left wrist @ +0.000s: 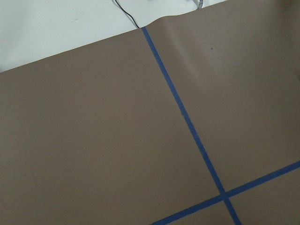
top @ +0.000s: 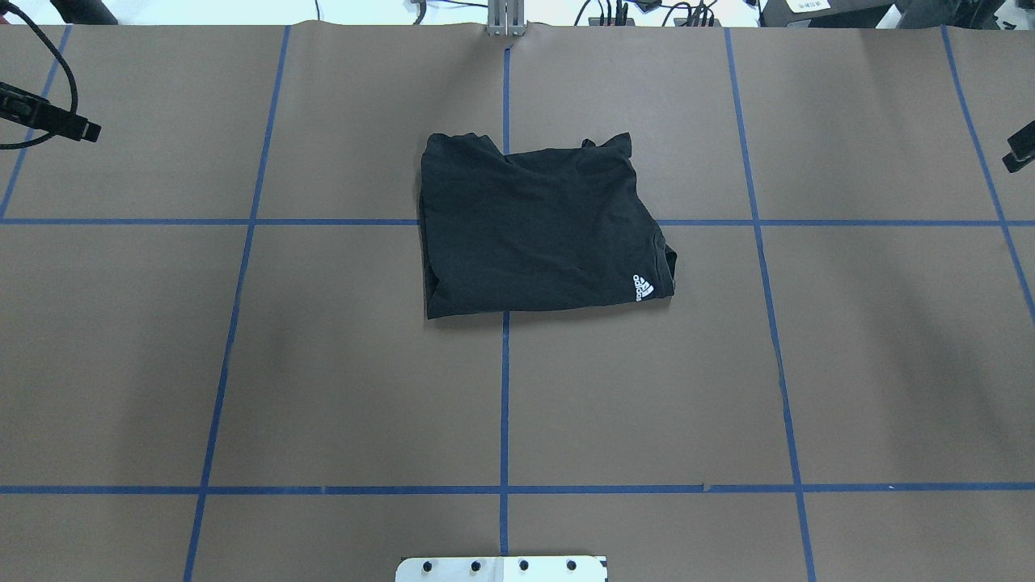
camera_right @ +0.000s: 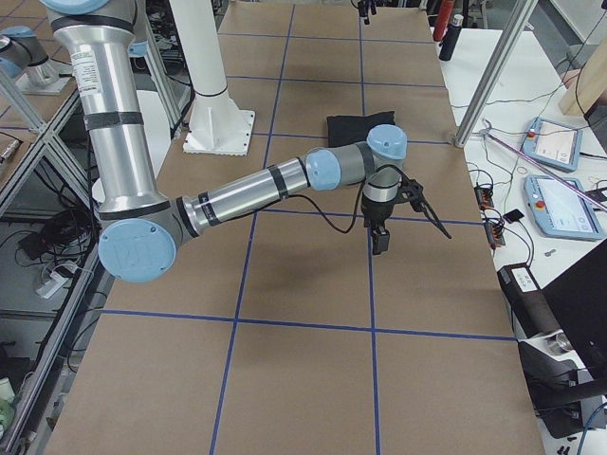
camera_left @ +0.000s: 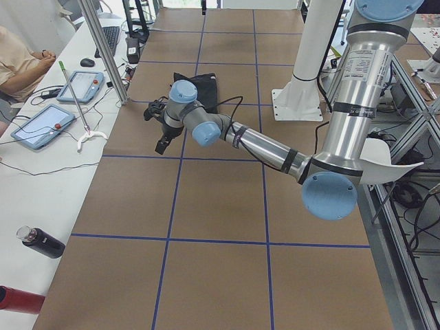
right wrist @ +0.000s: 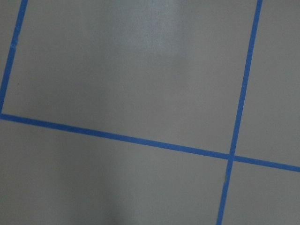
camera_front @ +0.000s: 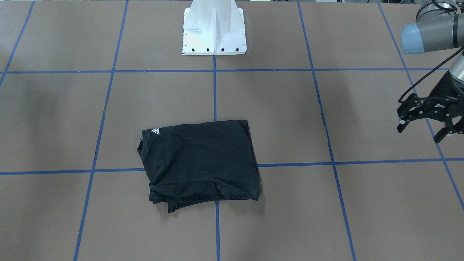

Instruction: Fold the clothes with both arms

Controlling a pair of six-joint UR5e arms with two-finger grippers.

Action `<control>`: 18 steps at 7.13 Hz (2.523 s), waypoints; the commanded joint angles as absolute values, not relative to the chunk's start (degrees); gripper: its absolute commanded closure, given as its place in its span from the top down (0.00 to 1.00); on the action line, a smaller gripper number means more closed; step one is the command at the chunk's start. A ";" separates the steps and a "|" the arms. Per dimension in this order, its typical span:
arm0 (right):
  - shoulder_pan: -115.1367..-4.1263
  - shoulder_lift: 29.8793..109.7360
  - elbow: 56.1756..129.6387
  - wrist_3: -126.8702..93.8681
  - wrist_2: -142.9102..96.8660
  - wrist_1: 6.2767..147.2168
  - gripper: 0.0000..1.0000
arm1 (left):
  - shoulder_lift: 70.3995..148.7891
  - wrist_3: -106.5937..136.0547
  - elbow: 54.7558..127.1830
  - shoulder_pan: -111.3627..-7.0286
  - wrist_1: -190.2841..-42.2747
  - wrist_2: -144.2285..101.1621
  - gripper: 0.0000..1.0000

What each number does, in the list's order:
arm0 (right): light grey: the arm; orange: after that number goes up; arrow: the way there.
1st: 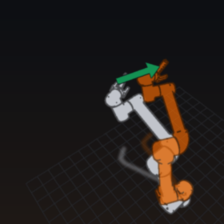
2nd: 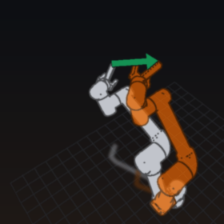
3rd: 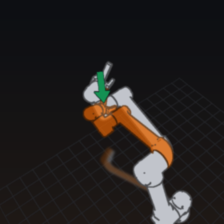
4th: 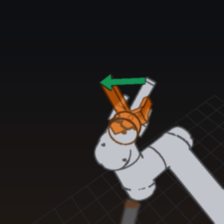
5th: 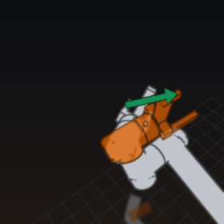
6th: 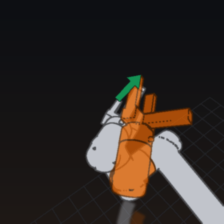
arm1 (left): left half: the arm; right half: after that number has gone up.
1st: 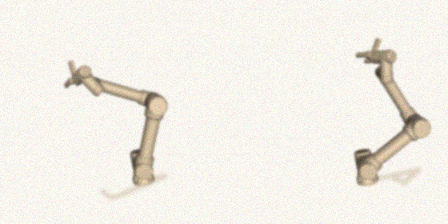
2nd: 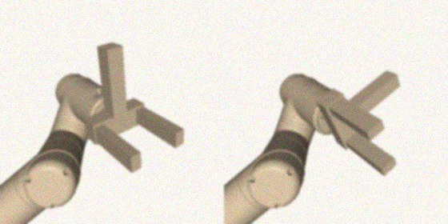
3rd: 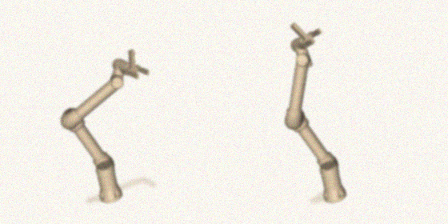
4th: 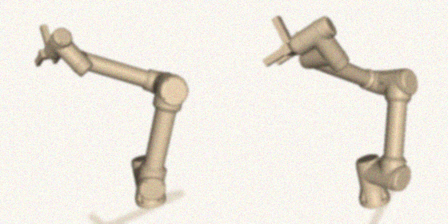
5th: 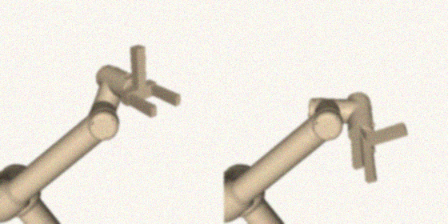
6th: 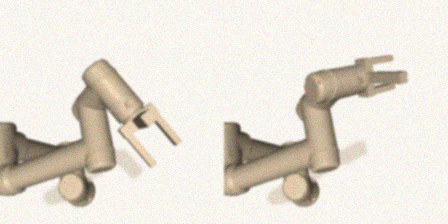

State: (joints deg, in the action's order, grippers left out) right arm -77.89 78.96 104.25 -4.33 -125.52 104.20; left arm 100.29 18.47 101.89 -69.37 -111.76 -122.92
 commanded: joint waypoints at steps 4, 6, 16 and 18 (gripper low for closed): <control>-79.45 80.67 105.74 0.61 -133.33 110.83 1.00 | 96.96 -3.43 100.72 -80.30 -94.50 -139.22 0.99; -79.45 80.95 107.13 0.70 -132.54 110.74 1.00 | 93.61 -3.34 100.99 -82.27 -96.23 -144.49 0.99; -79.63 85.95 111.44 0.35 -131.48 110.74 1.00 | 91.34 -3.25 107.74 -87.54 -99.67 -139.75 0.99; -79.54 88.77 114.62 0.26 -132.01 110.66 1.00 | 90.10 -3.16 108.88 -87.71 -99.49 -140.09 0.99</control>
State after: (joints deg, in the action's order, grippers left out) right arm -79.60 87.72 113.84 0.29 -131.59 110.73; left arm 91.25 -3.19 107.63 -87.59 -99.58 -139.78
